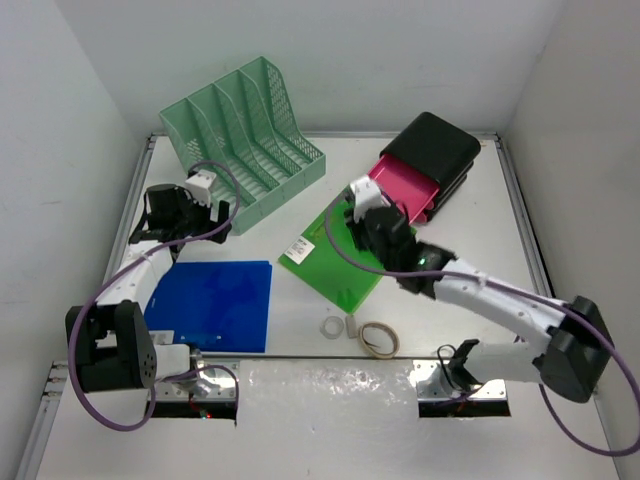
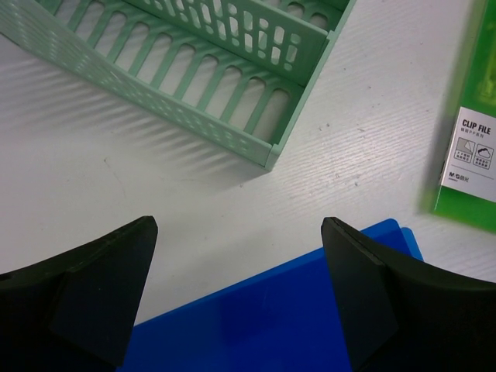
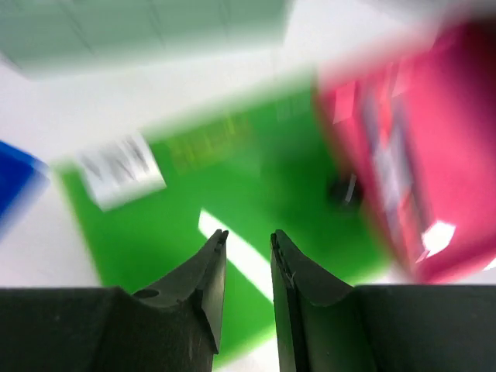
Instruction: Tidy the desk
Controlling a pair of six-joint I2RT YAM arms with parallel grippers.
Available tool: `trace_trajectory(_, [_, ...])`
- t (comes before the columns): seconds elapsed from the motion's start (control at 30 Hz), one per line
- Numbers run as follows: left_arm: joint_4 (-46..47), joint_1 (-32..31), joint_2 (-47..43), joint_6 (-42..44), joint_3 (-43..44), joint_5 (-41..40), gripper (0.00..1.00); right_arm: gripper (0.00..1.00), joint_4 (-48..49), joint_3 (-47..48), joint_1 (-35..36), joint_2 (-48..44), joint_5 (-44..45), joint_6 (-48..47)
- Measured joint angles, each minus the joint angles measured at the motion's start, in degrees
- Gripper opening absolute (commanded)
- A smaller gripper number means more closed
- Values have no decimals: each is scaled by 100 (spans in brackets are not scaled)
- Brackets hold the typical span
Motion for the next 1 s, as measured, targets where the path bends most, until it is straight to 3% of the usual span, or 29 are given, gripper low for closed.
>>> trace_trajectory(0.07, [2, 0, 4, 0, 9, 2, 86, 39, 511, -966, 22, 136, 186, 769])
trace_trajectory(0.17, [0, 0, 28, -4, 37, 9, 86, 42, 601, -1609, -118, 848, 656, 1416])
trace_trajectory(0.27, [-15, 0, 50, -4, 52, 2, 86, 46, 815, -1467, -101, 1360, 1038, 1777])
trace_trajectory(0.53, [-50, 0, 50, -2, 70, 0, 86, 44, 1987, -1008, -109, 2070, 1910, 2404])
trace_trajectory(1.0, [-48, 0, 50, 26, 70, -15, 86, 41, 1993, -142, -848, 2481, 1980, 2107])
